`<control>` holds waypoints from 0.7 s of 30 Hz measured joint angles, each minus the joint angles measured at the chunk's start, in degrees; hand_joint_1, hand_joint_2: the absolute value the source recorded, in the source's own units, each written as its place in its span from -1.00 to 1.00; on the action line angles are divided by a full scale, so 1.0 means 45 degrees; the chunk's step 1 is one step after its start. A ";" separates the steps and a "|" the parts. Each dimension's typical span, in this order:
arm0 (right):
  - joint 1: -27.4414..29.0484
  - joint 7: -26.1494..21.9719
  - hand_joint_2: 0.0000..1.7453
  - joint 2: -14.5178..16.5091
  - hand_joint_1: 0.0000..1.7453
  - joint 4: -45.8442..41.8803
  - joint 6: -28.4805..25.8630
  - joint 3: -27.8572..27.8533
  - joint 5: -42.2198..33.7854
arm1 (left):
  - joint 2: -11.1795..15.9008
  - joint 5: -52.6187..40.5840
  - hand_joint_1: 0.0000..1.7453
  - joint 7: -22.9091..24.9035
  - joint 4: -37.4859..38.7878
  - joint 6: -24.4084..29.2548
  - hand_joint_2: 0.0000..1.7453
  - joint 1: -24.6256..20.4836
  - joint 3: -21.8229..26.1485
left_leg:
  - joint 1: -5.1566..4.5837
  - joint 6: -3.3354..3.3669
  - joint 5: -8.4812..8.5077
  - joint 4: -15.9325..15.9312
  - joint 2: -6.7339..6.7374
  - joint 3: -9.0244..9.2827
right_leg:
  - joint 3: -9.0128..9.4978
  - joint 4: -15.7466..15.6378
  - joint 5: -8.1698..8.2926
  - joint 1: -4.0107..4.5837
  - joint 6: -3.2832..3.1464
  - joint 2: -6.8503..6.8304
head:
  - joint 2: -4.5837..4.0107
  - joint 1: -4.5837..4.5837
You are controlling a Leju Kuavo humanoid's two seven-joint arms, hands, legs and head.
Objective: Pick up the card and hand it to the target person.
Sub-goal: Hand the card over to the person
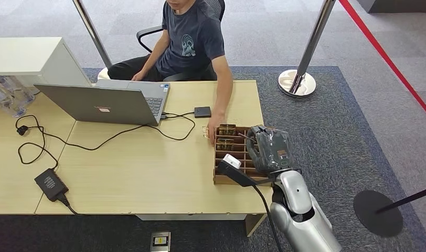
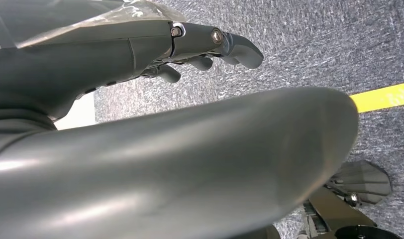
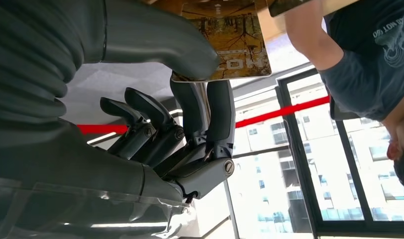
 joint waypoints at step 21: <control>-0.1410 -0.0284 1.00 0.0494 1.00 0.0345 -0.0010 0.0274 -0.0394 | 0.0000 -0.0029 -1.00 0.0001 0.0005 0.0066 -1.00 -0.0018 0.0000 | 0.0000 0.0000 0.0000 0.0000 -0.0002 -0.0005 | -0.0002 0.0001 0.0000 0.0000 0.0000 0.0000 | 0.0000 0.0000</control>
